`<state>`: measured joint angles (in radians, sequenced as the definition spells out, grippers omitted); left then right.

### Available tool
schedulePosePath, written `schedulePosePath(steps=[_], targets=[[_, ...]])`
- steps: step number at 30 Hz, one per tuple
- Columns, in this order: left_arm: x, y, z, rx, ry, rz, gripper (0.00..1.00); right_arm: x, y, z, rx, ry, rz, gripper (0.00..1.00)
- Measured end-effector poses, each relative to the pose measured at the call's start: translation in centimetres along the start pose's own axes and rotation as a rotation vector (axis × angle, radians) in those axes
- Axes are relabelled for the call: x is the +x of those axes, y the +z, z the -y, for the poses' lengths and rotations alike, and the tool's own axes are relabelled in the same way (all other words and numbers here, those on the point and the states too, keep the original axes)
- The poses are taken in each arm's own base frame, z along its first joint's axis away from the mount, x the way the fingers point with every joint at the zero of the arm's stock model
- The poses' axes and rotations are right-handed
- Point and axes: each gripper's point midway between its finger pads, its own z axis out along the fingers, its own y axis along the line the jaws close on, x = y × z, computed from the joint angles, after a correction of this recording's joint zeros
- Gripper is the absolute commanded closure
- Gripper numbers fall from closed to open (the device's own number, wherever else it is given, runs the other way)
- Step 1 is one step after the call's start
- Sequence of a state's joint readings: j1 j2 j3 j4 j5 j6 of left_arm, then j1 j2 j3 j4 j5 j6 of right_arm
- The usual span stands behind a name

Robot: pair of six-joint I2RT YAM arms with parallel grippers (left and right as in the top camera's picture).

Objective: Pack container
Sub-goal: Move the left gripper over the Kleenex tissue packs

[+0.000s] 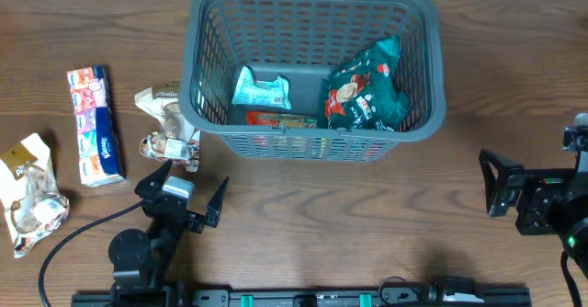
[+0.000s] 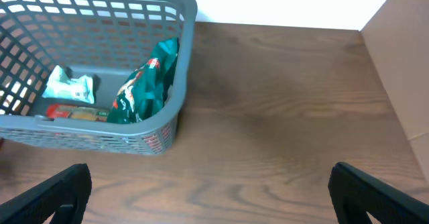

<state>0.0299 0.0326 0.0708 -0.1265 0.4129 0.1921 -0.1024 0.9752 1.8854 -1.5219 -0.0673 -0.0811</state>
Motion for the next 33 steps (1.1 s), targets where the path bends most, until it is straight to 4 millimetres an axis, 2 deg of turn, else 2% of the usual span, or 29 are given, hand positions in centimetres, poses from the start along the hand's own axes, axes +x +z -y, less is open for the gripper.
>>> schedulePosePath(steps=[5, 7, 10, 12, 16, 24, 26, 29, 31, 32, 33], targets=[[-0.4, 0.0, -0.3, -0.013, 0.006, 0.019, 0.01, 0.0, 0.0, 0.0, 0.000, 0.000, 0.000, 0.01], [-0.8, 0.0, -1.3, -0.073, -0.020, 0.040, 0.01, 0.0, 0.0, 0.0, 0.000, 0.000, 0.000, 0.01], [-1.6, -0.7, -5.2, -0.297, -0.170, 0.091, 0.02, 0.0, 0.0, 0.0, 0.000, 0.000, 0.000, 0.01], [-1.4, -1.6, -7.6, -0.440, -0.264, 0.112, 0.01, 0.0, 0.0, 0.0, 0.000, 0.000, 0.000, 0.01], [-0.9, -3.2, -10.1, -0.611, -0.372, 0.146, 0.01, 0.0, 0.0, 0.0, 0.000, 0.000, 0.000, 0.01], [0.1, -4.1, -11.3, -0.700, -0.487, 0.163, 0.01, 0.0, 0.0, 0.0, 0.000, 0.000, 0.000, 0.01], [1.4, -4.1, -11.1, -0.711, -0.529, 0.113, 0.01, 0.0, 0.0, 0.0, 0.000, 0.000, 0.000, 0.01], [2.1, -4.9, -10.8, -0.731, -0.576, 0.029, 0.01, 0.0, 0.0, 0.0, 0.000, 0.000, 0.000, 0.01], [1.6, -6.0, -10.7, -0.756, -0.586, -0.025, 0.01, 0.0, 0.0, 0.0, 0.000, 0.000, 0.000, 0.01], [0.9, -6.8, -10.7, -0.772, -0.585, -0.052, 0.01, 0.0, 0.0, 0.0, 0.001, 0.000, 0.000, 0.01], [-0.7, -7.9, -10.8, -0.792, -0.582, -0.065, 0.01, 0.0, 0.0, 0.0, 0.000, 0.000, 0.000, 0.01]])
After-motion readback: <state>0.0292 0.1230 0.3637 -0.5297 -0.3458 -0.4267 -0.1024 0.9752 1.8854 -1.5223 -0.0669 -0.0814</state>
